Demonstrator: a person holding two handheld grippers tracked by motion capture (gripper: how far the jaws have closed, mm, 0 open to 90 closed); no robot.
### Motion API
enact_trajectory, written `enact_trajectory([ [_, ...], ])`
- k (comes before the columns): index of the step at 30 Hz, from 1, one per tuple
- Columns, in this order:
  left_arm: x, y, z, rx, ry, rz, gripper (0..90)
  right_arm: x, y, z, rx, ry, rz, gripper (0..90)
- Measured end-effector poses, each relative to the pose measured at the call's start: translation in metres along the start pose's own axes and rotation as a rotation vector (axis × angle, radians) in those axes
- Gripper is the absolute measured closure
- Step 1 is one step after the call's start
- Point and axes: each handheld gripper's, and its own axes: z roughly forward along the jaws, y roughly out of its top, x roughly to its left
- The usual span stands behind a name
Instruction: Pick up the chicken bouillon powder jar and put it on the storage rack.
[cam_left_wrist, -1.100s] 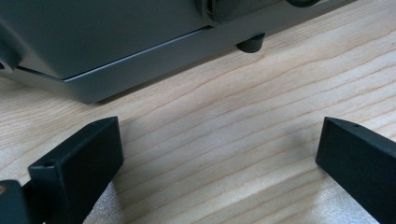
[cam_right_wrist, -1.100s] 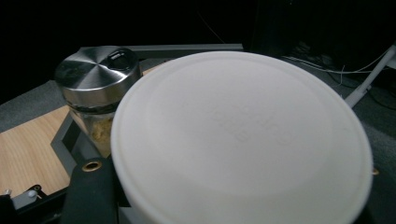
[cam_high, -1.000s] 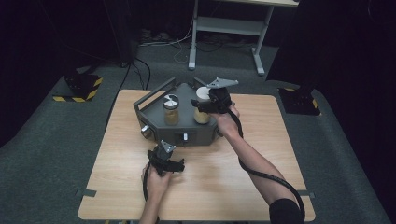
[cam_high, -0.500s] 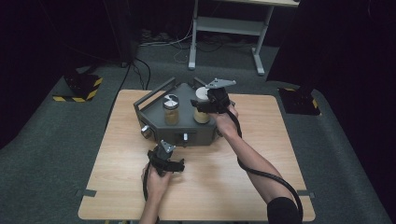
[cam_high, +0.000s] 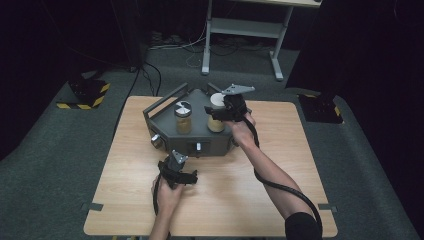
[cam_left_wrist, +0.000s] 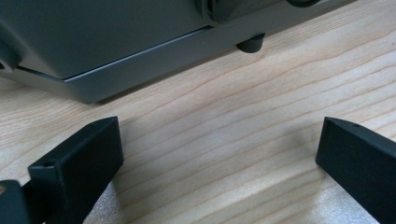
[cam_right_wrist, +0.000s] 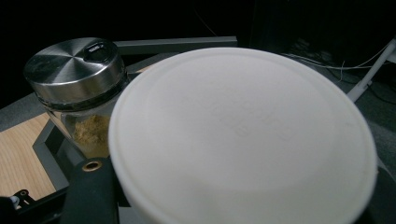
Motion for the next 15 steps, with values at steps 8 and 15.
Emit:
enact_trajectory([
  [8,0.0,0.0,0.0,0.0,0.0,0.0,0.6,-0.0011,-0.0004,-0.0001,-0.003,0.009,-0.001,31.4],
  [15,0.0,0.0,0.0,0.0,0.0,-0.001,0.6,0.0053,-0.0006,0.0018,0.007,0.003,-0.001,12.0],
])
